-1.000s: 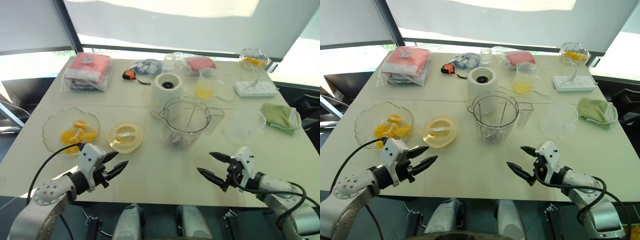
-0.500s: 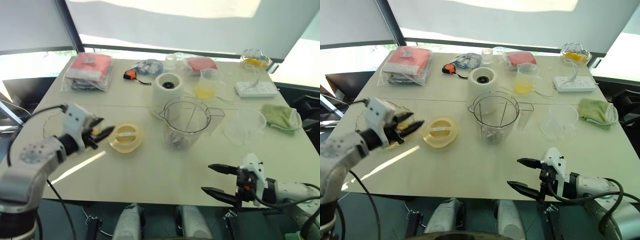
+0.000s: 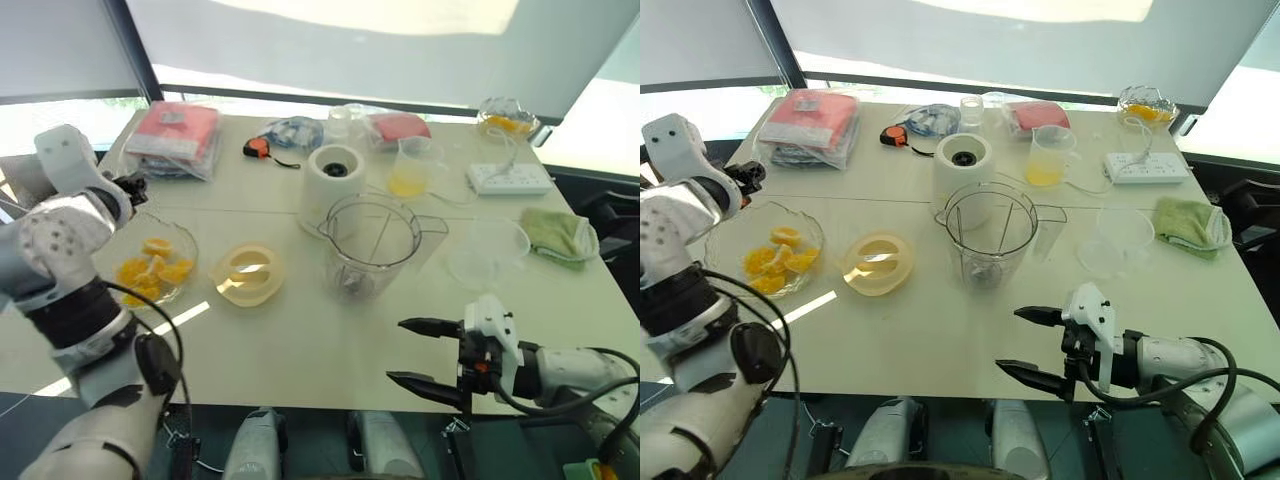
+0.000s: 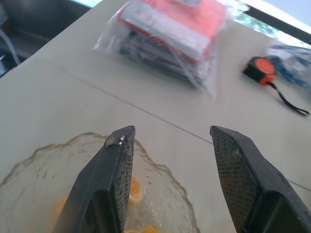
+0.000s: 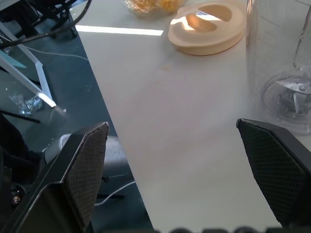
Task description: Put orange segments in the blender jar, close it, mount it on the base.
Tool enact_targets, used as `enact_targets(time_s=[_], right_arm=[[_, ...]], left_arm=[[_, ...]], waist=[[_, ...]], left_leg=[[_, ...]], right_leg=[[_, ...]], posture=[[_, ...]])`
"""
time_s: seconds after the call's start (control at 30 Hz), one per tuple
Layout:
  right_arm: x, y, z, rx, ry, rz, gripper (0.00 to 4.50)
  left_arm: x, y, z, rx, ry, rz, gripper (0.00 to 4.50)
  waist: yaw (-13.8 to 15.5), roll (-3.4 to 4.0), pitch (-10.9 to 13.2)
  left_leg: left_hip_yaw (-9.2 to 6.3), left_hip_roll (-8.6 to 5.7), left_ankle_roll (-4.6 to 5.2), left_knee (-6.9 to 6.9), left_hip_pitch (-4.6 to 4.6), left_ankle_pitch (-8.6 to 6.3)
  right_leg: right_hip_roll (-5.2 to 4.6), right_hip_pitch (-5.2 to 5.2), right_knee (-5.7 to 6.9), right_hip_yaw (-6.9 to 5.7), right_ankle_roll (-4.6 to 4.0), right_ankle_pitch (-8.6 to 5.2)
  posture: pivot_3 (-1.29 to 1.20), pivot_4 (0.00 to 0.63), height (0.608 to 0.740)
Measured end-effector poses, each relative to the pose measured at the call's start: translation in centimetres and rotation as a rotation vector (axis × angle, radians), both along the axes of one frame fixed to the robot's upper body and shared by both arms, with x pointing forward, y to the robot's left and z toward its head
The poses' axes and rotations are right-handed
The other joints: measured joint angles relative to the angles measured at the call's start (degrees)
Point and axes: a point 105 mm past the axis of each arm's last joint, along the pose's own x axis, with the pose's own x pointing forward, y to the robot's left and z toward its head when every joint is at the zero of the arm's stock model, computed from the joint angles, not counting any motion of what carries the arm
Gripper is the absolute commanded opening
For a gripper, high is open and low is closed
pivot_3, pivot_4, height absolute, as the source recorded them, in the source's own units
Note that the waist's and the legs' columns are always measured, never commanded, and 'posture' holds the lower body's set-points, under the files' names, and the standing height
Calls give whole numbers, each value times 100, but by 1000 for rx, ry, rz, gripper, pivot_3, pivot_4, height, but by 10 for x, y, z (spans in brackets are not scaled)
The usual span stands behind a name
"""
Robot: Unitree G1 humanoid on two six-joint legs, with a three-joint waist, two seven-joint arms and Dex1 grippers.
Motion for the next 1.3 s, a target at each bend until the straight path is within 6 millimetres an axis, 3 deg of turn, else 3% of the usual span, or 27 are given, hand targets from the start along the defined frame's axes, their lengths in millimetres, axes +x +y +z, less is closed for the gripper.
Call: enact_targets(time_s=[0.2, 0.5, 0.9, 1.3], right_arm=[[2, 4, 6, 13, -3, -1, 4425], [-2, -3, -9, -34, 36, -50, 4425], [0, 0, -9, -52, 1, -29, 4425], [6, 8, -6, -39, -25, -27, 4425]], left_arm=[[2, 5, -35, -88, 88, 160, 2544], [12, 20, -72, -174, 110, 270, 2544], [26, 16, -109, -281, 163, 324, 2544], [31, 16, -123, -353, 149, 364, 2544]], waist=[[17, -9, 3], [24, -12, 1], [18, -15, -1], [17, -15, -2]], left_leg=[[3, 0, -1, -1, -2, 1], [9, -1, -2, 0, -2, 1], [15, -3, -3, 1, -1, 1], [17, -3, -5, 1, 1, 2]], right_leg=[[1, -1, 3, -6, -1, 0], [-4, 0, 3, -5, -1, 1], [-6, 0, 5, -7, 2, 2], [-7, 0, 10, -9, 3, 4]], posture=[[0, 150, 740], [0, 150, 740], [0, 150, 740], [0, 150, 740]])
